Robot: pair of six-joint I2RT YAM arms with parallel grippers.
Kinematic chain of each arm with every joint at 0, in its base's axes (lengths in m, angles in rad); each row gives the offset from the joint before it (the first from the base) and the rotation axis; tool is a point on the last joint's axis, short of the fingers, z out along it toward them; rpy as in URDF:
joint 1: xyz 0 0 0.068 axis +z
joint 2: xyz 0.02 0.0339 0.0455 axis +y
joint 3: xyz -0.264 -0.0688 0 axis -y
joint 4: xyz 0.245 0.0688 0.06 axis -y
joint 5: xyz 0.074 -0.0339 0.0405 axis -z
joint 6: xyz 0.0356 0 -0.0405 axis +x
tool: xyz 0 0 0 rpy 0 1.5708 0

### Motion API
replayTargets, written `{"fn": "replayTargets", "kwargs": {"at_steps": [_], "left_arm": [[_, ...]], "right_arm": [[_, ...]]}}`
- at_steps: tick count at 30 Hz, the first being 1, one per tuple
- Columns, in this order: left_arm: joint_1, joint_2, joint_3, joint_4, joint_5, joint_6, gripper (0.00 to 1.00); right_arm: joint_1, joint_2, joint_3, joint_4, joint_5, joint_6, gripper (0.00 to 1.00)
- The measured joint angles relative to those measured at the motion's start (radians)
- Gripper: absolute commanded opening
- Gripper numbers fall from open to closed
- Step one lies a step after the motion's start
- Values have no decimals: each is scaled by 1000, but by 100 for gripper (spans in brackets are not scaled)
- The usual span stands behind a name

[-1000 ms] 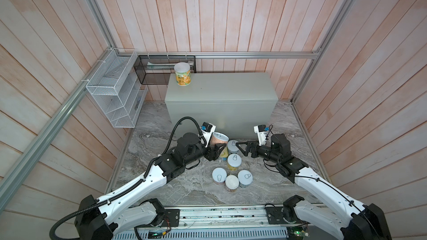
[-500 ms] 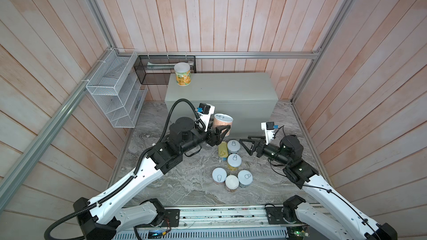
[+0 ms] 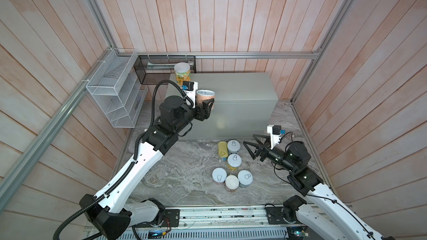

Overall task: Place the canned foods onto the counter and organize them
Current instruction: 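Lift the orange-labelled can with the left gripper while the right gripper withdraws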

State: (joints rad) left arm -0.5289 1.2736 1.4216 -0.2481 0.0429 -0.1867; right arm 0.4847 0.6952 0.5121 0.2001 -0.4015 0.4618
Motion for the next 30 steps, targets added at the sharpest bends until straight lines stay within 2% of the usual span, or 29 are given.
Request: {"fn": "replayTargets", "kwargs": {"at_steps": [9,13,30], "left_arm": [[140,21,58,7,-24,48,42],[189,87,144,-3,-25,61,42],[223,163,175,24,-34,72,42]], "right_arm": [[0,-2,-31,17,1,-29,98],[0,-3,-35,17,1,-41,98],[0,-35,-59,8,49,-60,98]]}}
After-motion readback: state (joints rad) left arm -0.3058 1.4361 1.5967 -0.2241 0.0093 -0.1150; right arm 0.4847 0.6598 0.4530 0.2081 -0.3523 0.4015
